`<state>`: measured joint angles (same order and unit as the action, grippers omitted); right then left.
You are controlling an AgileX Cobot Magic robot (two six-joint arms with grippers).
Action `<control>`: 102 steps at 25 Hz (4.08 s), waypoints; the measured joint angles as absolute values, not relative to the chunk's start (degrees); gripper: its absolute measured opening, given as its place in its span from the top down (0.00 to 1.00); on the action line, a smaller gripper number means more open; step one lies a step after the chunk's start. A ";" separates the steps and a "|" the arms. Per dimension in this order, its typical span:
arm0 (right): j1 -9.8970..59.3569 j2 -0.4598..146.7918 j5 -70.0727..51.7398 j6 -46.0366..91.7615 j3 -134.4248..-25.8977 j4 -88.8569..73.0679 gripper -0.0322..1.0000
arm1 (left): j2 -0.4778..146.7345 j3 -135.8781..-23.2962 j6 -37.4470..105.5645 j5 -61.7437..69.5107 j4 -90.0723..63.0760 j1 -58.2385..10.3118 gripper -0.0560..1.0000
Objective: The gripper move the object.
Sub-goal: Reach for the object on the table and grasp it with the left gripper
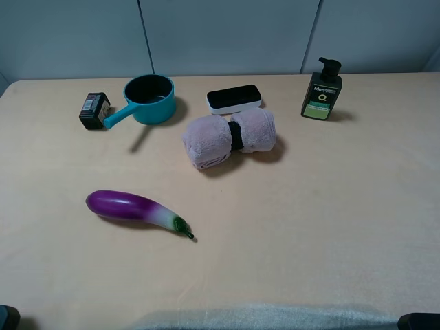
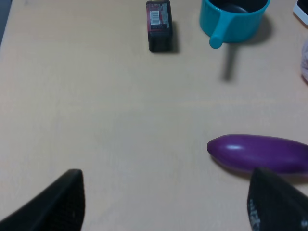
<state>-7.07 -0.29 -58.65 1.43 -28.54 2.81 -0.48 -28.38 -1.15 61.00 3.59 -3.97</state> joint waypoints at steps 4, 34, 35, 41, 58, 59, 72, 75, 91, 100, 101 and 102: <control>-7.07 -0.29 -58.65 1.43 -28.54 2.81 0.30 | -0.48 -28.38 -1.15 61.00 3.59 -3.97 0.23; -7.07 -0.29 -58.65 1.43 -28.54 2.81 0.30 | -0.48 -28.12 -1.15 60.98 3.59 -3.97 0.23; -7.07 -0.29 -58.65 1.43 -28.54 2.81 0.30 | -0.48 -28.12 -1.15 60.98 3.59 -3.97 0.23; -7.07 -0.29 -58.65 1.43 -28.54 2.81 0.30 | -0.48 -28.12 -1.15 60.98 3.59 -3.97 0.23; -7.07 -0.29 -58.65 1.43 -28.54 2.81 0.30 | 18.78 -37.51 7.17 61.31 3.64 -3.97 0.23; -7.07 -0.29 -58.65 1.43 -28.54 2.81 0.30 | 21.72 -38.24 8.46 61.51 3.60 -3.97 0.23; -7.07 -0.29 -58.65 1.43 -28.54 2.81 0.30 | 50.96 -40.44 26.29 59.02 3.60 -4.04 0.23; -7.07 -0.29 -58.65 1.43 -28.54 2.81 0.30 | 53.54 -40.44 30.53 57.44 3.66 -5.32 0.23; -7.07 -0.29 -58.65 1.43 -28.54 2.81 0.30 | 68.83 -46.55 34.93 52.95 5.68 -16.77 0.23; -7.07 -0.29 -58.65 1.43 -28.54 2.81 0.30 | 84.92 -58.46 33.71 50.89 6.30 -25.22 0.23; -7.07 -0.29 -58.65 1.43 -28.54 2.81 0.30 | 86.98 -60.12 33.36 50.59 6.30 -26.10 0.23; -7.07 -0.29 -58.65 1.43 -28.54 2.81 0.30 | 88.67 -61.88 33.23 50.47 6.30 -27.15 0.23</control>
<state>-7.07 -0.29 -58.65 1.43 -28.54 2.81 88.67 -61.88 33.23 50.47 6.30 -27.15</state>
